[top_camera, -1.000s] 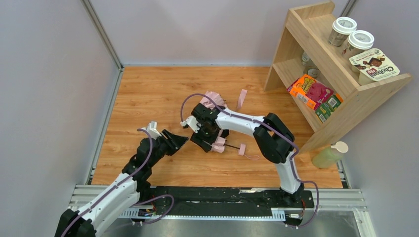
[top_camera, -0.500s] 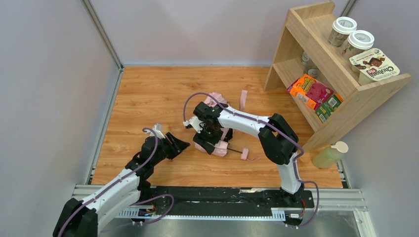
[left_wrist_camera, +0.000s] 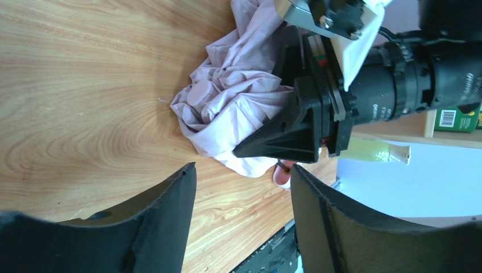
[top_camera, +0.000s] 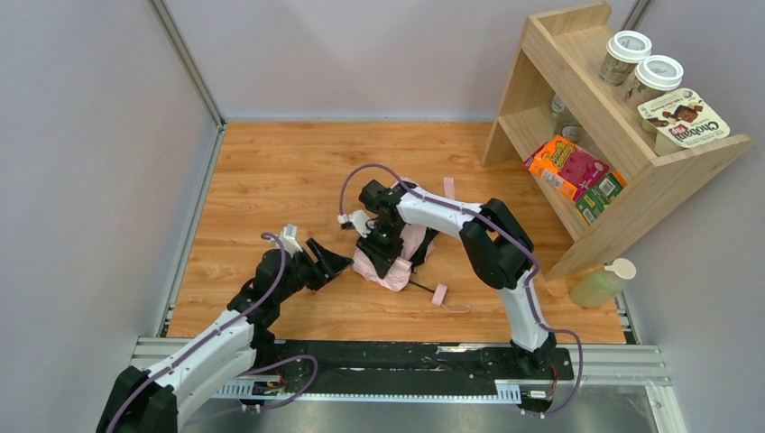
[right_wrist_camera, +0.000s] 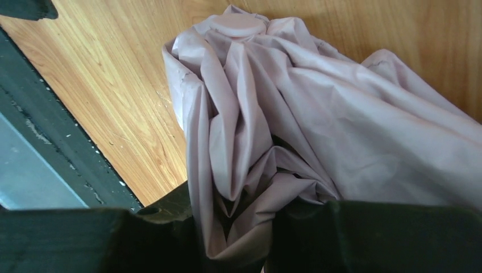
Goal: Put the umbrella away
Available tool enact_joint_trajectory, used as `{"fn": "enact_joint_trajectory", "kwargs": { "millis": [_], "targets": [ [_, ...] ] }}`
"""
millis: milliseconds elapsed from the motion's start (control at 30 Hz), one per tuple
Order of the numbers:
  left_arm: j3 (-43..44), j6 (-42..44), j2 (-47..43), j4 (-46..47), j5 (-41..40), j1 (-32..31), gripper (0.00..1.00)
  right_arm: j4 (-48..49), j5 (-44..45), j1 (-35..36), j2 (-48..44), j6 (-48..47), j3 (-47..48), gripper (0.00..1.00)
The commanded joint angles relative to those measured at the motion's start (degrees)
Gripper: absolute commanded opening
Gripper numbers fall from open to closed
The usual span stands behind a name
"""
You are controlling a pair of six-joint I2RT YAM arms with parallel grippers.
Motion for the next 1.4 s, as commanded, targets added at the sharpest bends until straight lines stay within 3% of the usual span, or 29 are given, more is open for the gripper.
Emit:
{"fn": "enact_joint_trajectory", "kwargs": {
  "millis": [0, 67, 200, 400, 533, 667, 900, 967, 1133, 1300, 1367],
  "targets": [
    [0.9, -4.0, 0.1, 1.8, 0.4, 0.2, 0.71, 0.6, -8.1, -2.8, 5.9, -3.5, 1.0, 0.00],
    [1.8, -7.8, 1.8, -0.4, -0.9, 0.2, 0.73, 0.1, -11.5, -4.4, 7.3, -4.8, 0.8, 0.00],
    [3.2, -17.0, 10.4, 4.8, -0.9, 0.3, 0.80, 0.1, -16.2, -6.8, 10.2, -5.5, 0.7, 0.00],
    [9.6, -16.6, 24.4, 11.2, 3.8, 0.2, 0.82, 0.6, -18.3, -7.1, 11.9, -5.2, 1.6, 0.00],
    [10.2, -16.1, 27.6, 14.3, 1.9, -0.2, 0.83, 0.3, -18.6, -7.1, 12.3, -5.4, 2.1, 0.00],
    [13.1, -18.0, 31.1, 8.5, 0.5, -0.6, 0.84, 0.2, -19.1, -7.1, 12.1, -5.6, 2.4, 0.00],
    [17.1, -22.4, 37.3, 6.8, -2.6, -1.9, 0.84, 0.7, -19.3, -6.9, 11.0, -5.5, 3.3, 0.00],
    [19.2, -23.7, 38.9, 1.0, -2.2, -2.3, 0.84, 1.2, -19.3, -6.9, 10.6, -5.4, 3.2, 0.00],
    [22.0, -28.9, 43.9, -8.9, -5.4, -3.9, 0.75, 1.5, -18.4, -5.3, 9.5, -5.6, 4.3, 0.00],
    [21.7, -30.0, 49.4, -7.3, -5.3, -3.9, 0.61, 1.7, -18.1, -3.3, 8.3, -6.2, 4.2, 0.00],
    [20.3, -29.3, 49.8, -4.6, -7.4, -3.9, 0.51, 2.1, -19.0, -3.1, 8.4, -6.0, 3.9, 0.00]
  ]
}}
